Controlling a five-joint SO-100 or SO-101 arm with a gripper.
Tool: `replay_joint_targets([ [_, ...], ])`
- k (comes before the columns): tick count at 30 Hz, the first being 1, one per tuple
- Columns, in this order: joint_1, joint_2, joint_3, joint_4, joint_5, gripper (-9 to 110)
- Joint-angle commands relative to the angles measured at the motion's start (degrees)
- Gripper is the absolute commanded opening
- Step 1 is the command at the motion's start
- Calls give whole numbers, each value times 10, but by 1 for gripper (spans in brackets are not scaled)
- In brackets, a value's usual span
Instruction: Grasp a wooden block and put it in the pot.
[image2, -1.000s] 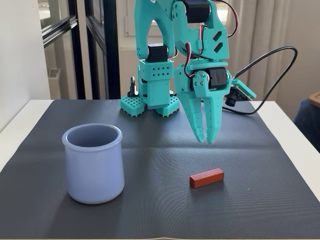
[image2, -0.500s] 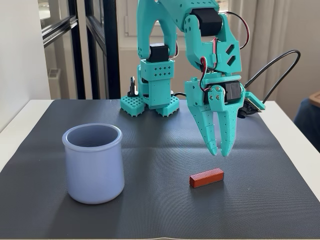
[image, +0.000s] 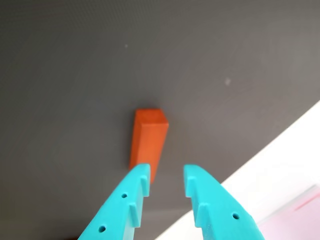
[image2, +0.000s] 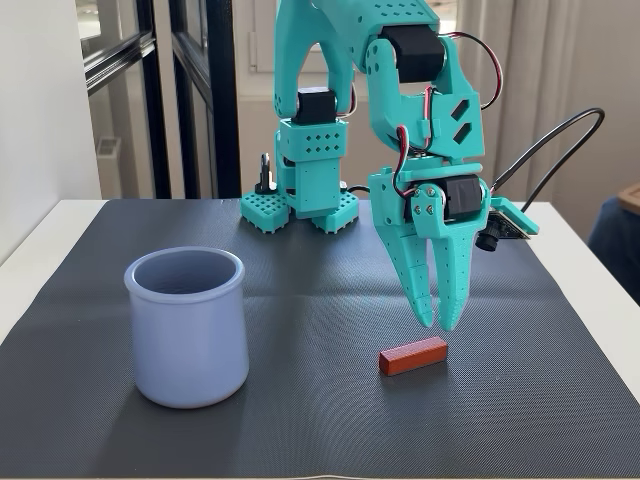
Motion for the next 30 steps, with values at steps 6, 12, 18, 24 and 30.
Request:
replay_joint_targets([
  [6,20,4,-16,9,-1,8],
  [12,16,3,3,9,-3,8],
  [18,6,3,5,12,-3,10],
  [24,-6,3,7,27,3,11],
  [30,-3,-29,-22,63,1,11],
])
